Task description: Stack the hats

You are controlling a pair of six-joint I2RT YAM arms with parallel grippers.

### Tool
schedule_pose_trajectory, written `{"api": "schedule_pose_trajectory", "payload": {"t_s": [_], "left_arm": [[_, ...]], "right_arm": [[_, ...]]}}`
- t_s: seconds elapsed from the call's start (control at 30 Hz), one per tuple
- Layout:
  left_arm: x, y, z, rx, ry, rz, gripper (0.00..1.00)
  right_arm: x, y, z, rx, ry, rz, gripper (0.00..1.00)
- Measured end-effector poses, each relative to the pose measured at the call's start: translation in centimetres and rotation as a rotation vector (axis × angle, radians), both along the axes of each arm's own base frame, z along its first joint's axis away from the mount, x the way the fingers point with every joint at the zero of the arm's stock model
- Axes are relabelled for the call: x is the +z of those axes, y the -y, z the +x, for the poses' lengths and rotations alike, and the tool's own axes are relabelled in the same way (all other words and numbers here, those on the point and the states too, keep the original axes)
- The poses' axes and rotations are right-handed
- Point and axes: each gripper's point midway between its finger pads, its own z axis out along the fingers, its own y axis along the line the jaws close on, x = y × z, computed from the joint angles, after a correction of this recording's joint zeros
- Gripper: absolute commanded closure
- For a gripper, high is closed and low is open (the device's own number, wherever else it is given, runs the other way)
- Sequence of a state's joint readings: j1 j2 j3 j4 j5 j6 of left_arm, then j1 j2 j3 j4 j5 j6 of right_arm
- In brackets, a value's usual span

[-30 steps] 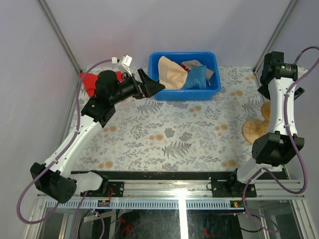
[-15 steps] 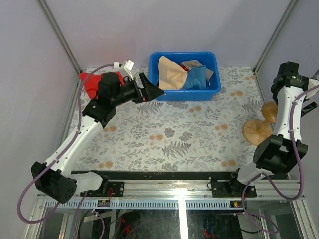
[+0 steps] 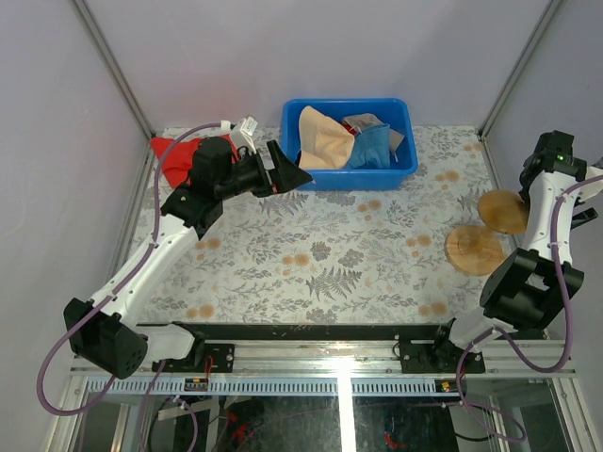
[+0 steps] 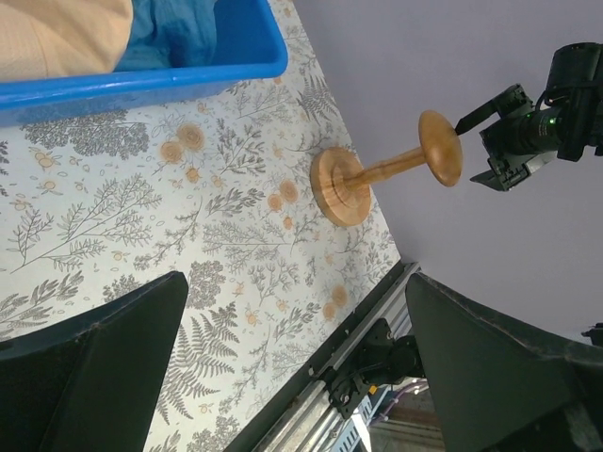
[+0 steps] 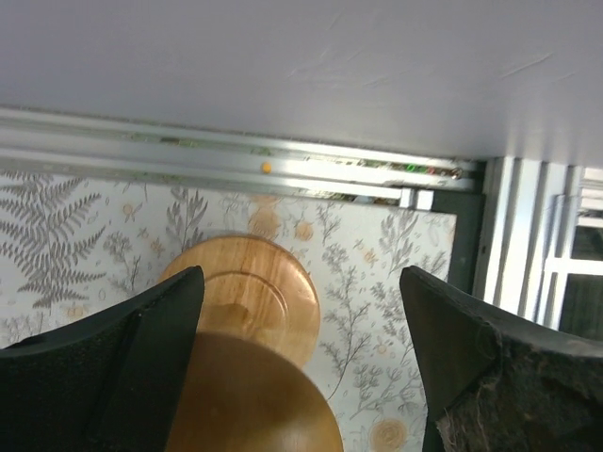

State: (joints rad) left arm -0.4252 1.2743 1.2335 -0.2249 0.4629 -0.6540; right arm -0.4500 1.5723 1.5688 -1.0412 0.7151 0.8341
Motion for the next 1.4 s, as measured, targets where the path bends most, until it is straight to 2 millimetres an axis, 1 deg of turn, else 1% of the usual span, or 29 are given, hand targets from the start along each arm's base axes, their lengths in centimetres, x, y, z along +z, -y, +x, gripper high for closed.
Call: {"api": "schedule_pose_trajectory", "payload": {"t_s": [0.1,0.2,0.4,0.53,0.67,0.73,0.87,1.03,1.1,1.2,1.27,1.4], "left_arm": [[-0.4,-0.1,-0.1,-0.003,-0.006,0.015,0.00],[-0.5,-0.1,0.0,-0.006,-0.002,0.025,0.00],[-0.6,-0.2,0.0,-0.007,0.004,0.039,0.00],[-0.9,-0.3,0.2,0.002,-0.002,0.050,0.00],[-1.2,-0.5,0.3,0.011,-0.007,0.059,0.00],[-1.3,-0.5,0.3,0.016,-0.009,0.065,0.00],[-1.8,-0.7,0.4,0.027,-0.014,0.075,0.00],[-2.9,-1.0,0.6,0.047,-0.035,0.093,0.00],[-3.2,-1.1,0.6,0.052,-0.040,0.097,0.00],[-3.3,-1.2,0.7,0.060,-0.041,0.101,0.00],[-3.5,-1.3,0.8,0.067,-0.043,0.104,0.00],[-4.2,-1.8,1.0,0.083,-0.056,0.116,0.00]], "right_arm": [[-1.5,-0.9,0.7,0.022,0.015,0.067,0.14],[-2.6,-1.7,1.4,0.038,0.029,0.127,0.16],[-3.9,-3.0,2.8,0.059,0.086,0.212,0.19],[-5.5,-4.3,3.6,0.083,0.123,0.292,0.19],[-6.9,-6.0,4.1,0.117,0.140,0.377,0.17],[-7.4,-6.8,4.3,0.136,0.155,0.409,0.16],[-7.5,-8.4,4.8,0.178,0.193,0.446,0.16],[-7.9,-11.3,5.8,0.237,0.226,0.502,0.16],[-8.3,-12.8,6.3,0.256,0.239,0.533,0.16],[-9.5,-15.3,6.3,0.276,0.226,0.588,0.17],[-10.3,-17.5,6.0,0.299,0.198,0.633,0.17],[-10.3,-20.6,6.6,0.336,0.202,0.683,0.17]]}}
